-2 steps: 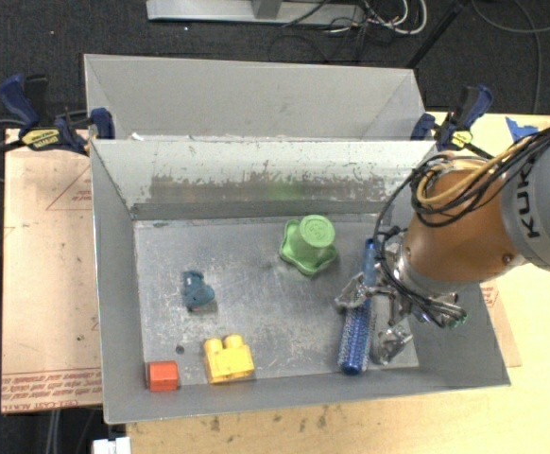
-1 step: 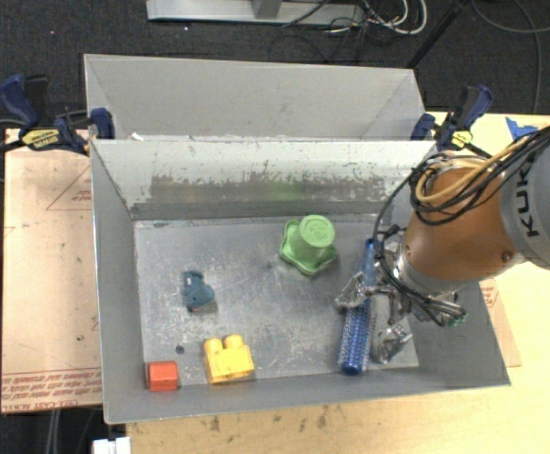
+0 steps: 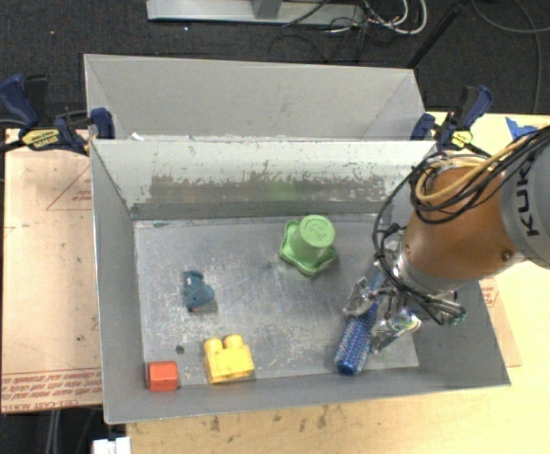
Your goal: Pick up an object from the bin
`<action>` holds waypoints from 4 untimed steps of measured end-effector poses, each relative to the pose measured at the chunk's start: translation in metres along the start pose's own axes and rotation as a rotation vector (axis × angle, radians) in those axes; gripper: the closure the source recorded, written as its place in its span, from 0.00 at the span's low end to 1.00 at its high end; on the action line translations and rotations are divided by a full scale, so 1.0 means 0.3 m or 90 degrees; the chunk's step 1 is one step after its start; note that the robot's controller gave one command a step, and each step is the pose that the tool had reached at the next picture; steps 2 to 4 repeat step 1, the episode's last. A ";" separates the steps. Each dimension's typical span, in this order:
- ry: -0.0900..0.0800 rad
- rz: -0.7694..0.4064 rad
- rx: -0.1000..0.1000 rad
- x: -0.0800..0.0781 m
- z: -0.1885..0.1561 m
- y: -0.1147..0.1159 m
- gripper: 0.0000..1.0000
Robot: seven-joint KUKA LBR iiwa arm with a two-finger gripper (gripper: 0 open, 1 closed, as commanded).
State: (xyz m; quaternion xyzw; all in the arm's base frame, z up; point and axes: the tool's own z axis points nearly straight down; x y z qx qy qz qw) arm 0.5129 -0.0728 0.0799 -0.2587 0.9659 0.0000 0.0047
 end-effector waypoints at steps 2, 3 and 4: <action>0.002 0.001 0.000 -0.008 -0.192 0.000 1.00; 0.002 0.001 0.000 -0.008 -0.192 0.000 1.00; 0.002 0.001 0.000 -0.008 -0.192 0.000 1.00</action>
Offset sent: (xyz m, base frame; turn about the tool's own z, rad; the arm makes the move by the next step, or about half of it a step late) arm 0.0000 0.0001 0.0550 0.0000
